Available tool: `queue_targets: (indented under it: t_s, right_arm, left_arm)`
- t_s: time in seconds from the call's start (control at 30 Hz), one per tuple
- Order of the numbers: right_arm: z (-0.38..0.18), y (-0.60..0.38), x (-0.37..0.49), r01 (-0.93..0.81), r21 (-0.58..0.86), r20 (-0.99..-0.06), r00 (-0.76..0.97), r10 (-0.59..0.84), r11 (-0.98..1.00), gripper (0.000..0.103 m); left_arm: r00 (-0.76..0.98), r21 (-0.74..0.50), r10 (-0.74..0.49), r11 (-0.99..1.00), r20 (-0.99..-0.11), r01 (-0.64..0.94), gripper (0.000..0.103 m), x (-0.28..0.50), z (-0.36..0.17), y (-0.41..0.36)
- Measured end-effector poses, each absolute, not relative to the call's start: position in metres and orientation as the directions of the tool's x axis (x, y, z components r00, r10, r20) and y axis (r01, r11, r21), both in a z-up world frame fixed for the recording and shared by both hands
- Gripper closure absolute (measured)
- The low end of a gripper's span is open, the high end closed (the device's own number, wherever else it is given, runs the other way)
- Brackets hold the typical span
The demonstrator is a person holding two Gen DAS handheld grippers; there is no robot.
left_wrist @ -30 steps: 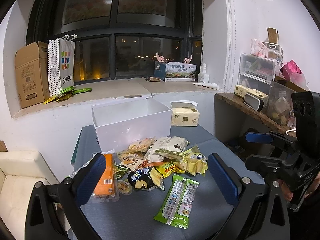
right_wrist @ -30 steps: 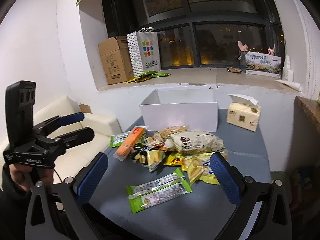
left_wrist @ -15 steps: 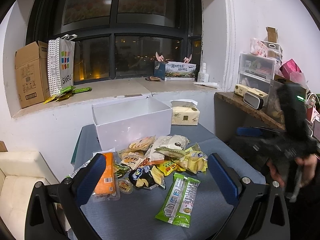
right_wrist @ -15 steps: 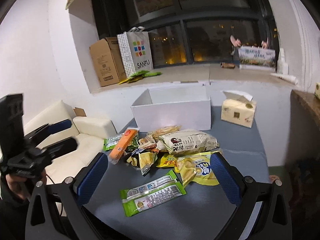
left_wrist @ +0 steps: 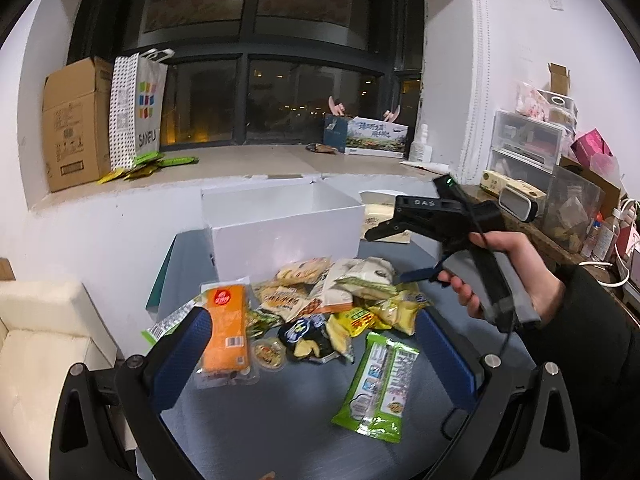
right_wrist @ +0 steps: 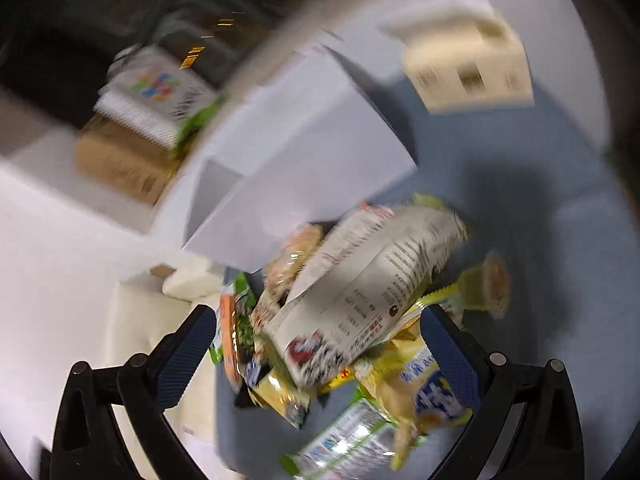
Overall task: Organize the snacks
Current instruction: 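Grasp the orange cake pack with the left gripper while the right grasps a white snack bag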
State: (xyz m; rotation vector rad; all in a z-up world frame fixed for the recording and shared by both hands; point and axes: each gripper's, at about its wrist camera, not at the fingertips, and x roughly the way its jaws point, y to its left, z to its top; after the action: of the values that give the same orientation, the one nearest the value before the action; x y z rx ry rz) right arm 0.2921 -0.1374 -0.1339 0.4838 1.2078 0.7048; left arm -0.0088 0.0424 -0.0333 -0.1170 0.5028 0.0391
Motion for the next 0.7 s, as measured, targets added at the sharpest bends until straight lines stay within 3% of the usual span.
queue_targets:
  t_s: [0.13,0.17,0.3,0.4,0.5,0.7]
  right_arm:
    - [-0.168,-0.127,0.306,-0.097,0.723,-0.678,0.095,0.729,0.684,0.000]
    - [-0.177,-0.125,0.309,-0.066,0.744,-0.660,0.078,0.747,0.665,0.005]
    - [-0.180,-0.130,0.309,-0.056,0.713,-0.693,0.098,0.714,0.699,0.051]
    - [-0.178,-0.141,0.308,-0.043,0.736,-0.670,0.102,0.736,0.676,0.063]
    - [-0.162,-0.158,0.300,-0.076,0.747,-0.644,0.163,0.747,0.660,0.069]
    - [-0.125,-0.185,0.262,-0.218,0.776,-0.546,0.236,0.804,0.591,0.072]
  left_arm:
    - [0.863,-0.148,0.003,0.985,-0.505,-0.090,0.000,-0.009,-0.044,0.058]
    - [0.861,-0.160,-0.003,0.983,-0.509,-0.091,0.000,-0.009,-0.046,0.061]
    - [0.855,-0.222,-0.030,0.970,-0.517,-0.100,0.000,-0.009,-0.056,0.076]
    - [0.847,-0.280,-0.055,0.953,-0.529,-0.113,0.000,-0.004,-0.065,0.090]
    - [0.833,-0.339,-0.092,0.933,-0.545,-0.119,0.000,0.007,-0.077,0.106]
    - [0.737,-0.342,-0.105,0.923,-0.668,-0.179,0.000,0.062,-0.116,0.144]
